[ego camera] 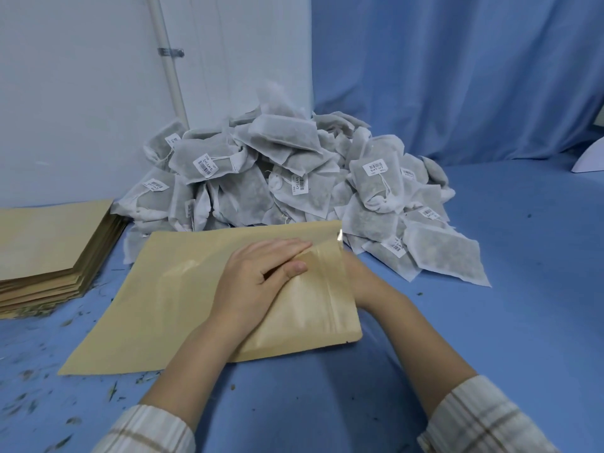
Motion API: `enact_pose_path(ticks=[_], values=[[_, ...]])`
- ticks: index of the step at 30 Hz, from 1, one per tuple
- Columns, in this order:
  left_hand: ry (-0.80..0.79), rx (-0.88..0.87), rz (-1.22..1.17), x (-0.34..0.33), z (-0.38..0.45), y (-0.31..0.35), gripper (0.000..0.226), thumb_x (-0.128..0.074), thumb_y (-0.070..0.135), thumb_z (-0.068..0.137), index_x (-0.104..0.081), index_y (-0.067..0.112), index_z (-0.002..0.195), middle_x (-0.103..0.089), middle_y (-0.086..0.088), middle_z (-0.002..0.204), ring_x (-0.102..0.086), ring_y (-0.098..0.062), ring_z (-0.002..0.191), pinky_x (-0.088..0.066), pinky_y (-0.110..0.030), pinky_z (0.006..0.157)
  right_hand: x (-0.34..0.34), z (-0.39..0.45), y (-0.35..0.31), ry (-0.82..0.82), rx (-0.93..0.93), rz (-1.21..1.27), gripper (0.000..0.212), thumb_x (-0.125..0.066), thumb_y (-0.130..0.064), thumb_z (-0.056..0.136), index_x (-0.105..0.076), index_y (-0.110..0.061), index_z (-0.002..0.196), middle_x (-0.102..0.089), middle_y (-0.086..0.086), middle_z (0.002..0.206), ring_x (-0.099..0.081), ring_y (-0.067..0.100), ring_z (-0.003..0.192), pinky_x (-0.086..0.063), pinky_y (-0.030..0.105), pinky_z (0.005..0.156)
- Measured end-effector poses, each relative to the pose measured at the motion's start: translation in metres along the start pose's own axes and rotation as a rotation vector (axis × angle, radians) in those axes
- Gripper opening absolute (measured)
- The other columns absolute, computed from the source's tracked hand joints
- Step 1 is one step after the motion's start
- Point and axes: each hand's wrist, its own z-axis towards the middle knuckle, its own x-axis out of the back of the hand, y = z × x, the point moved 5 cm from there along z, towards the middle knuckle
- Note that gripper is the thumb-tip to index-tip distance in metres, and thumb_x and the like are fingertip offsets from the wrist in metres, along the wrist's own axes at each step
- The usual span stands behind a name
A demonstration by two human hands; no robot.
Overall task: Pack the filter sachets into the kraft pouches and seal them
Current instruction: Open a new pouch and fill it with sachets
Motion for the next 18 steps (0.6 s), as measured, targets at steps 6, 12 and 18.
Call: enact_pose_path(ticks=[6,12,18], values=[[0.054,0.059,0.077,0.005,0.000,-0.011,0.034,-0.052,0.048,0.082,-0.069,0.036,0.110,-0.061,0.032,0.111,-0.047,0.019,0.105,-0.031,-0.009,0.096,0.064,-0.011,0.028,0.456,-0.291,-0.948,0.038,-0.058,-0.033,0.085,-0.053,-0.015,0.118,-0.052,0.006,0.119,-0.047,0.026,0.109,-0.039,0.033,0.087],[0.078,0.047,0.066,0.009,0.000,-0.011,0.033,-0.055,0.044,0.083,-0.070,0.033,0.110,-0.056,0.037,0.107,-0.044,0.027,0.102,-0.028,-0.002,0.091,0.067,-0.010,0.032,0.604,-0.420,-0.931,0.021,-0.045,-0.001,0.086,-0.048,-0.002,0.107,-0.059,0.018,0.106,-0.055,0.034,0.101,-0.043,0.035,0.070],[0.106,0.070,0.076,0.011,-0.001,-0.015,0.028,-0.060,0.038,0.083,-0.070,0.032,0.109,-0.057,0.036,0.106,-0.043,0.029,0.101,-0.027,0.000,0.091,0.066,-0.010,0.003,0.703,-0.230,-0.450,0.029,-0.058,-0.025,0.082,-0.067,-0.019,0.110,-0.069,0.004,0.099,-0.060,0.024,0.097,-0.045,0.028,0.075]])
